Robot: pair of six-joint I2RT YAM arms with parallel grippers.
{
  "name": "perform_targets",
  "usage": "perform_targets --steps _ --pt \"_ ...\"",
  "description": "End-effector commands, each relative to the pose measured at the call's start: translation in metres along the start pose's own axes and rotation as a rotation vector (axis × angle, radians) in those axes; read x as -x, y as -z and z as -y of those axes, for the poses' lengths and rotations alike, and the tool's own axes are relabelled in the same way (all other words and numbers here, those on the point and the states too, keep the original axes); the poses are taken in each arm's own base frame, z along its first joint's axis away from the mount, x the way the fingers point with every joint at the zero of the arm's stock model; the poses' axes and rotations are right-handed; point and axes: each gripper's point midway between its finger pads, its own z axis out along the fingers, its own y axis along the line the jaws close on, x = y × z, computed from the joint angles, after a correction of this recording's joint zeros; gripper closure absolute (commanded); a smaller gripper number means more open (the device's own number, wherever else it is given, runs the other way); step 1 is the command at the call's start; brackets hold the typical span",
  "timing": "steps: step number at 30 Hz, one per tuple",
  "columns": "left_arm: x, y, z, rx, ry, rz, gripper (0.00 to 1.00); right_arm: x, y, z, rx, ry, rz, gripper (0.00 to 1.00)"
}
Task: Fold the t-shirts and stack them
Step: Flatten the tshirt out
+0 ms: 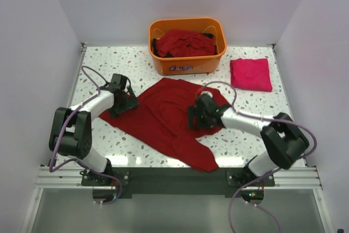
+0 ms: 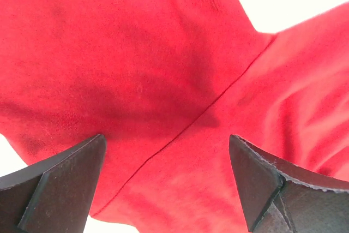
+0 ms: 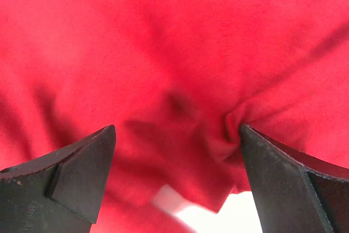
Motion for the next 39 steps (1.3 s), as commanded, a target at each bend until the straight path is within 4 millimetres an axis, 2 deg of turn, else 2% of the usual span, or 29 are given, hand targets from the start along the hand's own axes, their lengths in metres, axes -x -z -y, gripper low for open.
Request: perform_targets --steps 1,2,3,5,6,7,8,10,11,12,13,14,15,20,22,23,25,26,27,28,29,32,35,37,38,39 --pt "0.043 0.016 0.011 0.009 -0.034 0.095 0.00 -0.148 0.034 -0.016 -0.018 0.032 -0.318 0.01" --pt "0.049 0.020 0.012 0.009 -0.045 0.113 0.00 -0.162 0.046 -0.022 -0.008 0.061 -0.333 0.01" --pt "0.059 0.027 0.018 -0.007 -0.046 0.138 0.00 -0.176 0.061 -0.038 0.021 0.117 -0.331 0.01" --pt "0.066 0.034 0.022 -0.025 -0.064 0.158 0.00 -0.146 0.092 -0.054 0.058 0.147 -0.215 0.01" --pt "0.072 0.039 0.026 -0.037 -0.065 0.175 0.00 -0.130 0.101 -0.056 0.070 0.157 -0.159 0.01" --pt "0.075 0.042 0.029 -0.048 -0.069 0.181 0.00 -0.108 0.108 -0.055 0.051 0.155 -0.070 0.01" --pt "0.073 0.043 0.033 -0.070 -0.077 0.168 0.00 -0.073 0.123 -0.055 0.028 0.143 0.058 0.01" --pt "0.067 0.044 0.042 -0.116 -0.084 0.152 0.00 -0.033 0.131 -0.047 -0.003 0.131 0.142 0.01" --pt "0.061 0.046 0.048 -0.150 -0.087 0.137 0.00 -0.013 0.132 -0.054 0.018 0.106 0.182 0.01" --pt "0.047 0.042 0.049 -0.152 -0.102 0.115 0.00 0.001 0.129 -0.053 0.043 0.068 0.179 0.01" --pt "0.041 0.041 0.051 -0.160 -0.108 0.109 0.00 0.011 0.125 -0.056 0.058 0.076 0.193 0.01" --pt "0.035 0.042 0.053 -0.167 -0.100 0.100 0.00 0.028 0.125 -0.066 0.095 0.066 0.234 0.01" --pt "0.020 0.038 0.049 -0.157 -0.109 0.072 0.00 0.033 0.110 -0.065 0.063 0.078 0.222 0.01" --pt "-0.001 0.040 0.036 -0.148 -0.058 0.047 0.00 0.059 0.076 -0.079 0.022 0.151 0.179 0.01" --pt "-0.011 0.038 0.029 -0.140 -0.062 0.032 0.00 0.060 0.060 -0.062 -0.067 0.147 0.158 0.01" --pt "-0.012 0.039 0.025 -0.126 -0.051 0.041 0.00 0.053 0.055 -0.050 -0.098 0.143 0.129 0.01" --pt "-0.022 0.034 0.013 -0.094 -0.055 0.022 0.00 0.049 0.052 -0.029 -0.100 0.093 0.093 0.01" --pt "-0.024 0.034 0.010 -0.088 -0.055 0.023 0.00 0.033 0.044 -0.013 -0.112 0.091 0.058 0.01" --pt "-0.031 0.030 0.004 -0.074 -0.059 0.011 0.00 0.031 0.044 0.004 -0.133 0.057 0.051 0.01" --pt "-0.032 0.026 0.004 -0.069 -0.060 0.005 0.00 0.015 0.045 0.021 -0.152 0.047 0.026 0.01" --pt "-0.035 0.022 0.002 -0.063 -0.062 -0.005 0.00 0.009 0.046 0.033 -0.166 0.030 0.012 0.01" --pt "-0.041 0.006 0.003 -0.044 -0.066 -0.043 0.00 -0.016 0.051 0.049 -0.152 0.014 -0.026 0.01" --pt "-0.037 -0.013 0.008 -0.040 -0.081 -0.049 0.00 -0.029 0.051 0.047 -0.098 0.020 -0.049 0.01" --pt "-0.021 -0.019 0.023 -0.061 -0.093 -0.030 0.00 -0.036 0.050 0.041 -0.062 0.036 -0.080 0.04" --pt "-0.021 -0.029 0.024 -0.046 -0.116 -0.048 0.00 -0.038 0.047 0.042 -0.060 0.035 -0.088 0.06" --pt "-0.003 -0.030 0.037 -0.066 -0.119 -0.012 0.00 -0.041 0.042 0.048 -0.094 0.036 -0.101 0.12"
